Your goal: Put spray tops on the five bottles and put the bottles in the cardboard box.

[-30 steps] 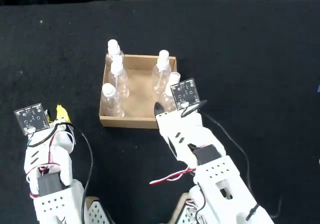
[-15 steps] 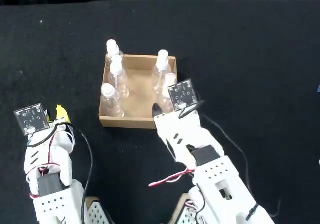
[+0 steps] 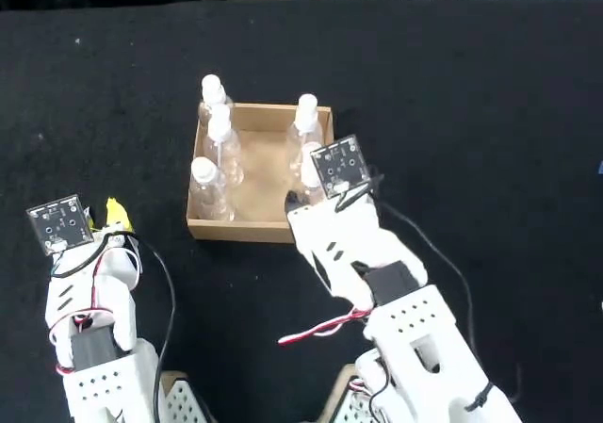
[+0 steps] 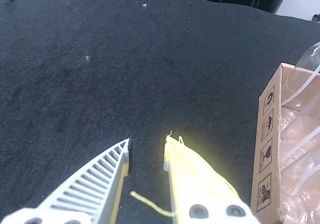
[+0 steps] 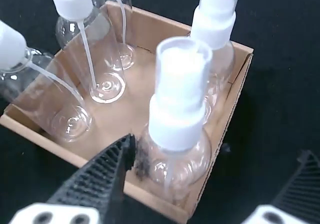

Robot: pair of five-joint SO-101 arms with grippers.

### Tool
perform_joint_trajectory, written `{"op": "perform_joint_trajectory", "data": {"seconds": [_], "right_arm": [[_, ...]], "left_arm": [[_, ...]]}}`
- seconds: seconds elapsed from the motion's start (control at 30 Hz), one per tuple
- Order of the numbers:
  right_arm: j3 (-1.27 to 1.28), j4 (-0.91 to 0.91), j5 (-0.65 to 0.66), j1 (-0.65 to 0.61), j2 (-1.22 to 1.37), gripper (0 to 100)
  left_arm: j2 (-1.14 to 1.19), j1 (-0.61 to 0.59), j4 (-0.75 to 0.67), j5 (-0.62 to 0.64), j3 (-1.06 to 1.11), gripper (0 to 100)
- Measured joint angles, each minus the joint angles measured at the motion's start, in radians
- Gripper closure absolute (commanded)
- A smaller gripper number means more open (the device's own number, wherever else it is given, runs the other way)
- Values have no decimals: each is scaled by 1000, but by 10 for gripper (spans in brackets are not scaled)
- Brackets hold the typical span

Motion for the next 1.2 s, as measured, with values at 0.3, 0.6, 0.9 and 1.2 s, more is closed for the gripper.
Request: {"op": "perform_joint_trajectory", "data": {"seconds": [0.3, 0.6, 0.9, 1.2], "right_arm": [[-302, 327, 0, 0, -190, 568], [-427, 470, 0, 230, -333, 995], [-184, 531, 6, 614, -405, 986], [155, 595, 8, 614, -812, 986]], "left_arm": [[0, 0, 0, 0, 0, 893], [0, -2, 0, 0, 0, 971], [0, -6, 66, 0, 0, 971], [0, -6, 167, 2, -8, 971]]}}
